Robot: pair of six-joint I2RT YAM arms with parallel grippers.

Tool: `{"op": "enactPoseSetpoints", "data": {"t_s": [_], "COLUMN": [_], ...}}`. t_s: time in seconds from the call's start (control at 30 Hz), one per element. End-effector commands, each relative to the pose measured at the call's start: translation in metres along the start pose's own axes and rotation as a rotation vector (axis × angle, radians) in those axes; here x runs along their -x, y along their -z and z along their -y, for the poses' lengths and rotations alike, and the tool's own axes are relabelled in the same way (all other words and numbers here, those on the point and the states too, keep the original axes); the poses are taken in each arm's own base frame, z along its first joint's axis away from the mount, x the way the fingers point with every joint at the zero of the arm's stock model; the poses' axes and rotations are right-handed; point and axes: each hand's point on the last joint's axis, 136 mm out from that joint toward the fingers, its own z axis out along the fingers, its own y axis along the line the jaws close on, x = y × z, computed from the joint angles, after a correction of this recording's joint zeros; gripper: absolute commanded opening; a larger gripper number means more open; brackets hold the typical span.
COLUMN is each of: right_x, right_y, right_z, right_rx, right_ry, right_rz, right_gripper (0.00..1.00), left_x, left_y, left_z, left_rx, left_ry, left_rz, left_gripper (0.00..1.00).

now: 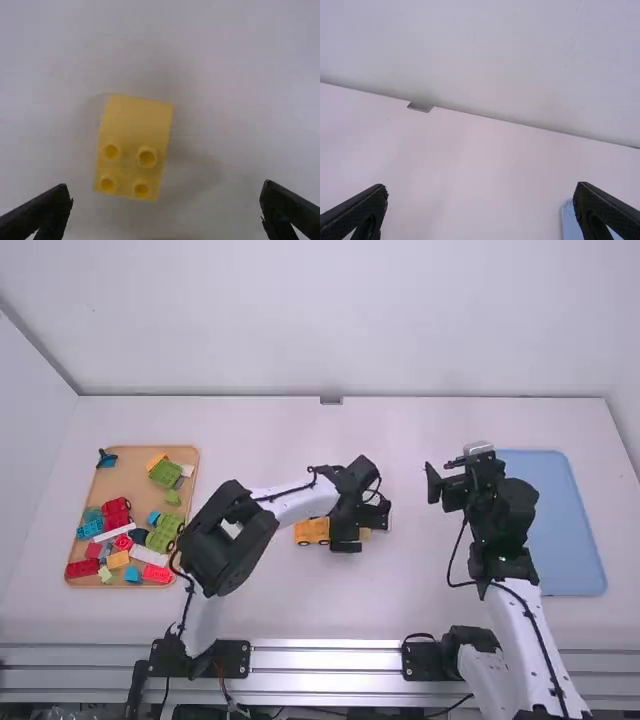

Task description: Assemble lego blocks to make yellow taxi

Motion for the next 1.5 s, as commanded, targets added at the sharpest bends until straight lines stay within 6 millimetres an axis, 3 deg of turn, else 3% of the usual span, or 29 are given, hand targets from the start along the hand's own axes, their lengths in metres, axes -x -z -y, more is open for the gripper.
{"op": "enactPoseSetpoints", "data": {"t_s": [0.0,0.07,0.23,0.4,0.53,0.6,0.8,1.07,1.2,1.3,1.47], "right_x": [0.002,0.003,0.004,0.004,0.0,-0.011,-0.049,-0.068,-0.074,-0.084,-0.098], "right_y": [0.001,-0.002,-0.013,-0.03,-0.048,-0.058,-0.074,-0.103,-0.094,-0.078,-0.074], "right_z": [-0.008,-0.017,-0.035,-0.054,-0.08,-0.09,-0.117,-0.11,-0.127,-0.145,-0.148], "right_rx": [0.059,0.134,0.287,0.429,0.569,0.623,0.764,0.642,0.718,0.854,0.946], "right_ry": [-0.005,0.005,0.023,0.03,0.082,0.112,0.228,0.272,0.315,0.374,0.375], "right_rz": [0.017,0.035,0.071,0.06,0.036,-0.01,-0.076,-0.137,-0.136,-0.115,-0.092], "right_gripper": [0.99,0.99,0.99,0.99,0.98,0.99,0.99,0.98,0.99,0.98,0.99], "left_x": [0.011,0.009,-0.004,-0.027,-0.045,-0.059,-0.082,-0.108,-0.112,-0.117,-0.116], "left_y": [0.047,0.081,0.126,0.149,0.163,0.165,0.161,0.104,0.091,0.08,0.072], "left_z": [-0.011,-0.026,-0.039,-0.045,-0.032,-0.026,-0.007,0.013,0.019,0.008,0.004], "left_rx": [0.054,0.115,0.111,0.061,0.001,0.003,0.031,0.098,0.085,0.105,0.14], "left_ry": [-0.07,-0.034,0.044,0.085,-0.004,-0.028,-0.064,-0.105,-0.02,0.131,0.189], "left_rz": [0.098,0.156,0.305,0.476,0.676,0.763,0.938,0.854,0.863,0.849,0.876], "left_gripper": [0.99,0.99,0.99,0.99,0.99,0.99,0.99,0.99,0.99,0.99,0.99]}}
